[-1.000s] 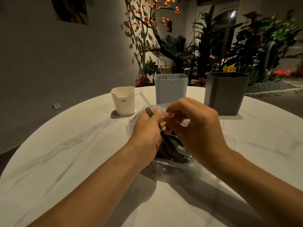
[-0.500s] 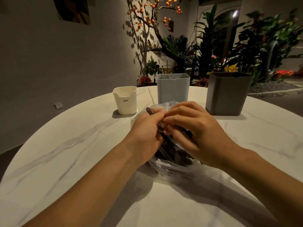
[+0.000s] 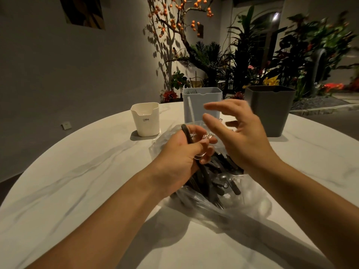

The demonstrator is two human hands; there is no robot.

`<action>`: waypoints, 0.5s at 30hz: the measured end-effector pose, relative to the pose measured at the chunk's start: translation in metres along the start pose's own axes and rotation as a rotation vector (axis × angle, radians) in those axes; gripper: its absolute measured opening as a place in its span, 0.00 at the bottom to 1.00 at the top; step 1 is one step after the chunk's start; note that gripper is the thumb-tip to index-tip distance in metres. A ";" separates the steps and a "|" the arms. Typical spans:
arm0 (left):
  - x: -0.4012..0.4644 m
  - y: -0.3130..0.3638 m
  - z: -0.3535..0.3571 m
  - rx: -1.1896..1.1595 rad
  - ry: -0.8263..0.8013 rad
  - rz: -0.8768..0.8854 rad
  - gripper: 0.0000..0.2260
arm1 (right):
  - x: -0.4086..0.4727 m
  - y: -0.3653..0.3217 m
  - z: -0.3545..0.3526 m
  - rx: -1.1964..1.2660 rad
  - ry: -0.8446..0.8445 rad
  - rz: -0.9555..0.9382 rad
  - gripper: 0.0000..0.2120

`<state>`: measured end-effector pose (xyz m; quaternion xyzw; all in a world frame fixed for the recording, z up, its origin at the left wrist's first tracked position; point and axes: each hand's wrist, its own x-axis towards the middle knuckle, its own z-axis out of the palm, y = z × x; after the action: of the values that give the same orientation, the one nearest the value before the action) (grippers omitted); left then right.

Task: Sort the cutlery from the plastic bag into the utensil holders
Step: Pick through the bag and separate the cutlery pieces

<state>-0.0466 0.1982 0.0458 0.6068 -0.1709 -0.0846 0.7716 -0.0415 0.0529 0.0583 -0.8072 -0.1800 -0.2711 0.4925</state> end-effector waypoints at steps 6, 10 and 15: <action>0.000 -0.001 0.000 -0.010 -0.029 -0.013 0.14 | 0.003 -0.008 0.011 0.263 -0.094 0.064 0.03; 0.002 -0.001 -0.005 -0.120 0.065 -0.050 0.13 | 0.007 -0.007 -0.004 0.473 0.105 0.146 0.07; 0.008 -0.004 -0.008 -0.196 0.168 -0.023 0.14 | 0.000 -0.004 -0.003 0.568 0.035 0.255 0.05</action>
<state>-0.0363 0.2018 0.0417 0.5354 -0.0897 -0.0586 0.8378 -0.0447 0.0516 0.0623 -0.6486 -0.1372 -0.1601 0.7313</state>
